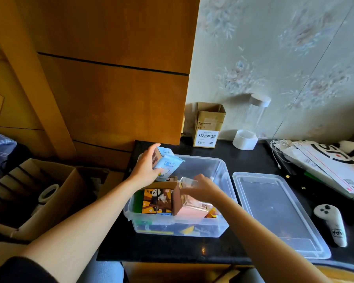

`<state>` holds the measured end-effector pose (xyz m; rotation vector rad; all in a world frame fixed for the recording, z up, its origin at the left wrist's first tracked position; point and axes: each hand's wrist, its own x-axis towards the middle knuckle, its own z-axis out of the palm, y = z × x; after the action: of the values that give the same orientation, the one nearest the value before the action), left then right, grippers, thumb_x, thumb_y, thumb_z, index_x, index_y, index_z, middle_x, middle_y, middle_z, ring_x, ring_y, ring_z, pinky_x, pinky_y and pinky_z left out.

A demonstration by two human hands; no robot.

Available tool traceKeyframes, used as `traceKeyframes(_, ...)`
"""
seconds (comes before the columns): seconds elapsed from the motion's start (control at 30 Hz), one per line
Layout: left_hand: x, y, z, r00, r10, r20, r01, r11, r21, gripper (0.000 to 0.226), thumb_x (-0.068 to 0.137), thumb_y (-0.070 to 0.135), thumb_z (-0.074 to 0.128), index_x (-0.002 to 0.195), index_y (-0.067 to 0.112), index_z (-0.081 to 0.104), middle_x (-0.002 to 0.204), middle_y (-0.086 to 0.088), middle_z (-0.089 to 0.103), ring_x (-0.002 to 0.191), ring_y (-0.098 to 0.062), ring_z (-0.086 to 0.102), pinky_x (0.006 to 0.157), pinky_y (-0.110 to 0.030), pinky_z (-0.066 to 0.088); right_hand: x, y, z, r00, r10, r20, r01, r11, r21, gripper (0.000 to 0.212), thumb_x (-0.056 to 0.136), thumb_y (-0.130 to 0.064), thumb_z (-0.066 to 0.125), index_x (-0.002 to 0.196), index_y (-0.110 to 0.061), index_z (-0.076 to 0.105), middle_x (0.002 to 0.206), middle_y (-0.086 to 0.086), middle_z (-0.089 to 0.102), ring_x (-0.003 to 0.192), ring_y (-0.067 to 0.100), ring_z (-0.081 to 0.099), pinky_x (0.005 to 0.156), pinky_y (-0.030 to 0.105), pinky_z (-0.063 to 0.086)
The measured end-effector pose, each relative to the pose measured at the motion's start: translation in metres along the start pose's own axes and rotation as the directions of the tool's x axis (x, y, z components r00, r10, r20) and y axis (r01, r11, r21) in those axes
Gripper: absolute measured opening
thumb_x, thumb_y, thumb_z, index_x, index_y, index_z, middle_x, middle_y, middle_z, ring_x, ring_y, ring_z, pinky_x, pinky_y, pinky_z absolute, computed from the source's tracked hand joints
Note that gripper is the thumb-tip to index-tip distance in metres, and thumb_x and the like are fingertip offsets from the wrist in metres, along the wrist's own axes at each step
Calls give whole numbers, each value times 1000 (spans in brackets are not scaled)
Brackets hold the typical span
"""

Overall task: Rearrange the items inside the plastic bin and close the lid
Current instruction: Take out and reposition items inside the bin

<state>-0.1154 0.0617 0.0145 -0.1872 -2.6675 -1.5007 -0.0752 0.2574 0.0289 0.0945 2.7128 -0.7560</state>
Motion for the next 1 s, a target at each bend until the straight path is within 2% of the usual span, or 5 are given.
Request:
traceKeyframes(0.23,6,-12,-6,995,86,48,-91,988,123,79,80,-8,63,141,31,31,133,-4,40,127,-19,40,74,-13,47,20,7,-27,989,69,-132,-25,950,312,38,81,-51,60,75,-14,57,66,-1,56,58,12,50,49,22,34)
traceKeyframes(0.4,8,-11,-11,996,-36,85,7,946,324,82,80,-5,64,145,23,24,141,-6,36,131,-24,39,95,-34,49,28,3,-35,933,132,-334,-17,946,325,39,76,-53,57,71,-14,55,63,-3,56,58,13,51,46,24,32)
traceKeyframes(0.5,2,-5,-13,999,-42,15,35,941,336,77,80,9,71,143,13,27,139,-9,36,125,-24,44,92,-33,50,36,-3,-26,931,160,-327,-47,943,328,43,74,-57,54,84,-15,48,76,1,52,71,21,50,51,26,32)
traceKeyframes(0.7,-27,7,-21,942,148,-300,-4,901,433,33,83,31,68,77,19,39,62,9,45,52,-9,46,43,-21,25,51,2,2,948,234,-216,-121,893,434,67,87,-59,40,122,-3,54,125,15,53,108,30,53,77,32,38)
traceKeyframes(1.0,-34,16,6,932,177,317,-247,949,197,19,82,26,71,98,28,62,97,18,52,92,-2,52,79,-18,43,29,18,10,935,99,-341,69,891,449,44,95,-42,44,120,-8,56,131,9,50,115,22,50,94,34,43)
